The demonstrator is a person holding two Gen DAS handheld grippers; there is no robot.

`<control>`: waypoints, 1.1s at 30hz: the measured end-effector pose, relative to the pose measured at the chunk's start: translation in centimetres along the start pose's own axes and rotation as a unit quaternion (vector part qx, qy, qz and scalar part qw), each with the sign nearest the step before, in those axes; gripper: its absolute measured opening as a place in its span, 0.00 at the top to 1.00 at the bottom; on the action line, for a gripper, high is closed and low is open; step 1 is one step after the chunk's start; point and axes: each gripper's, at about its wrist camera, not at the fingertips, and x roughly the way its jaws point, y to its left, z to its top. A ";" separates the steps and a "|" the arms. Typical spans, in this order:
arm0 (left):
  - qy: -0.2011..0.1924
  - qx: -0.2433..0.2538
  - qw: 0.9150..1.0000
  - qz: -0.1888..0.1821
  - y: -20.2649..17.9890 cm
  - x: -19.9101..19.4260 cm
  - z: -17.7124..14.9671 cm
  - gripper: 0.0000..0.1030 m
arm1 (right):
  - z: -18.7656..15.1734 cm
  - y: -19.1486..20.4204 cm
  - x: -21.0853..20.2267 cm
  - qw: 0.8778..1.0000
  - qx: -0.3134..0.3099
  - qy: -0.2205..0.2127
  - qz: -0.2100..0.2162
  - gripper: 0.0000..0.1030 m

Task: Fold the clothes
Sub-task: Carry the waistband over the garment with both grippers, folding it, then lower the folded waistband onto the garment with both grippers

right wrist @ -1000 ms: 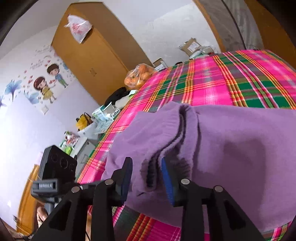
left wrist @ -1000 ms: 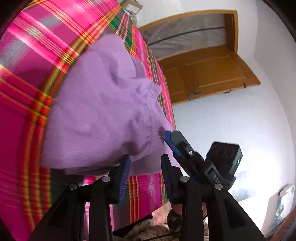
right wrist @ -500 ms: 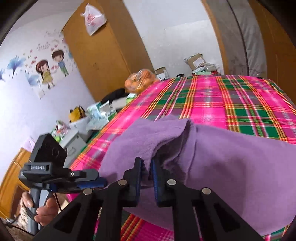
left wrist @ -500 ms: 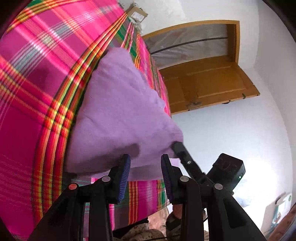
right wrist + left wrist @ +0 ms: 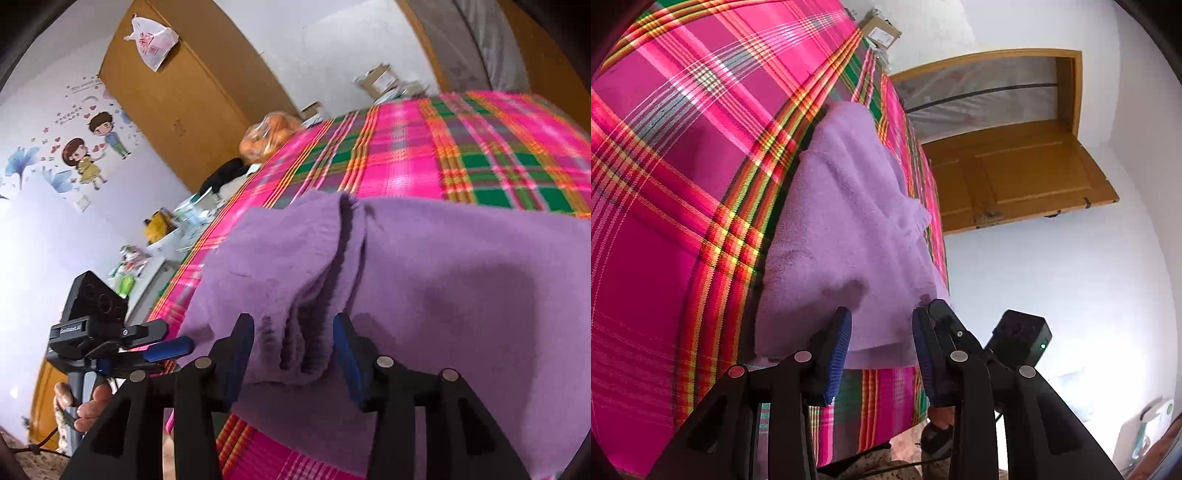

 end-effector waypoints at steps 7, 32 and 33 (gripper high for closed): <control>-0.001 -0.011 1.000 0.001 0.6 -0.2 -0.1 0.67 | -0.2 2.4 1.7 0.997 -0.078 0.021 0.009 0.55; -0.013 -0.020 1.000 0.008 0.5 -0.8 0.2 0.67 | 1.5 -0.4 1.7 0.970 0.034 0.106 0.217 0.84; -0.012 -0.022 1.000 0.007 0.6 -0.8 0.2 0.67 | 1.5 -0.4 1.5 0.971 0.033 0.110 0.209 0.84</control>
